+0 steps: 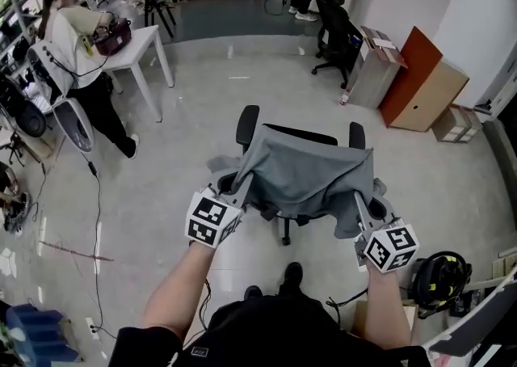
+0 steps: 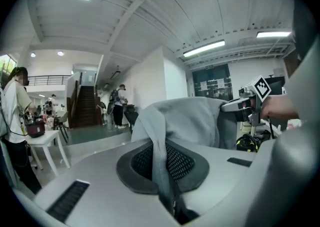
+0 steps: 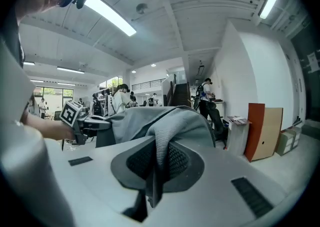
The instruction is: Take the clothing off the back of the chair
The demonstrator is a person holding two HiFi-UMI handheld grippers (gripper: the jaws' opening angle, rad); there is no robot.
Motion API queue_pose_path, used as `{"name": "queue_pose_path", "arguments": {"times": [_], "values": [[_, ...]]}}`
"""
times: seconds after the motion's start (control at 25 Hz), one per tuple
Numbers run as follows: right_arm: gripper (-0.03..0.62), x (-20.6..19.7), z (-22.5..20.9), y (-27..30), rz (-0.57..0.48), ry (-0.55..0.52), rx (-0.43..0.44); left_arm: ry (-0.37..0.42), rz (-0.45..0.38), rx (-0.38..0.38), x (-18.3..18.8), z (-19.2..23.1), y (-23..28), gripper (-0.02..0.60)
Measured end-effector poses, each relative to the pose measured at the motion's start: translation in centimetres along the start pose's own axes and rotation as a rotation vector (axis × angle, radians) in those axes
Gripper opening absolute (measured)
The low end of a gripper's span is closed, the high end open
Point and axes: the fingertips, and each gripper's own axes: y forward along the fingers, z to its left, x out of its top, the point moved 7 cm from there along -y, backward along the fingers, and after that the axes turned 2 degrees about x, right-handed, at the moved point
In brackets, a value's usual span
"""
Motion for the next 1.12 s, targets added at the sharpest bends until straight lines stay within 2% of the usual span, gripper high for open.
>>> {"name": "queue_pose_path", "arguments": {"times": [0.28,0.48,0.68,0.8,0.96,1.12], "values": [[0.025,0.9,3.3,-3.8,-0.081,0.050,-0.022,-0.026,-0.117,-0.078,2.2,-2.0,-4.3,0.006],[0.025,2.0,5.1,-6.5,-0.131,0.091,-0.033,-0.022,-0.164,-0.122,3.7,-3.1,-7.1,0.006],[0.025,3.2,6.2,-9.4,-0.227,0.103,0.008,-0.029,-0.223,-0.158,5.0,-5.7,-8.8,0.006],[0.025,3.5,6.2,-11.0,-0.241,0.099,0.014,-0.016,-0.252,-0.163,6.4,-7.4,-9.7,0.006],[0.023,2.9,6.4,-13.4,-0.277,0.146,0.050,-0.022,-0.256,-0.158,7.2,-9.4,-11.3,0.006],[0.023,3.2,7.3,-17.1,-0.325,0.084,0.097,-0.018,-0.266,-0.164,7.6,-12.5,-12.0,0.006]]}}
